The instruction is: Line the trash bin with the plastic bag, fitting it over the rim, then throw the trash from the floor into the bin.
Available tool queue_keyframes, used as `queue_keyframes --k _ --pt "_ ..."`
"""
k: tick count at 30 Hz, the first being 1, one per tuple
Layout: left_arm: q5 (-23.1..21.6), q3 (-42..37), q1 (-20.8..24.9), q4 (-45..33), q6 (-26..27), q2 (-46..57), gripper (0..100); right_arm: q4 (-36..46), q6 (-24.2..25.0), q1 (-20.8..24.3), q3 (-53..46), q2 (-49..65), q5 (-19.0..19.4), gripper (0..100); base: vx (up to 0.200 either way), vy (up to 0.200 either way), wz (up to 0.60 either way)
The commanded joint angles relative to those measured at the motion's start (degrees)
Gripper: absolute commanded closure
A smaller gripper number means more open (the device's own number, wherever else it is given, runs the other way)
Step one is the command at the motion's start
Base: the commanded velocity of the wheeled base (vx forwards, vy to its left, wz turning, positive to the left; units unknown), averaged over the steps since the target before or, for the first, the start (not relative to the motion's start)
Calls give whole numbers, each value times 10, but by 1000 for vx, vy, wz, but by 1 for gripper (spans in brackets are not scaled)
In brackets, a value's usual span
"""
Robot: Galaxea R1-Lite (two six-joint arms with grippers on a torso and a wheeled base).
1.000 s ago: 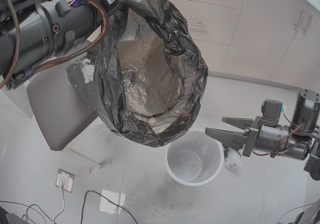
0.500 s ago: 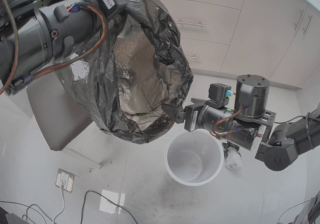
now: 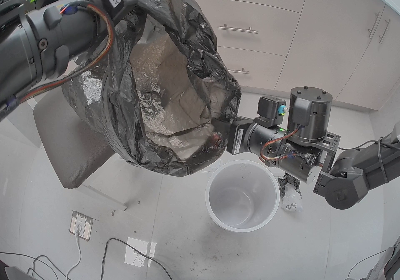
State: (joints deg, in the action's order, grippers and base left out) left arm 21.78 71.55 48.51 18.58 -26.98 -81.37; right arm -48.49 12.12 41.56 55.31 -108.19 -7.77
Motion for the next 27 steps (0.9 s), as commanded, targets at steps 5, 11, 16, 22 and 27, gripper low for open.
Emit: queue_keyframes --k 5,11,16,22,27 --pt "-1 -13 4 1 0 13 100 1 0 -3 -6 31 0 100 0 0 0" --pt "-14 -36 4 1 4 24 100 65 1 -28 -28 105 -1 100 0 0 0" --pt "-33 -71 8 7 5 29 100 202 8 -72 -29 224 -4 100 0 0 0" --pt "-60 -87 26 9 3 21 100 278 7 -104 -14 351 -5 100 0 0 0" --pt "-60 -86 55 29 -1 -4 100 373 8 -81 21 406 -6 100 0 0 0"
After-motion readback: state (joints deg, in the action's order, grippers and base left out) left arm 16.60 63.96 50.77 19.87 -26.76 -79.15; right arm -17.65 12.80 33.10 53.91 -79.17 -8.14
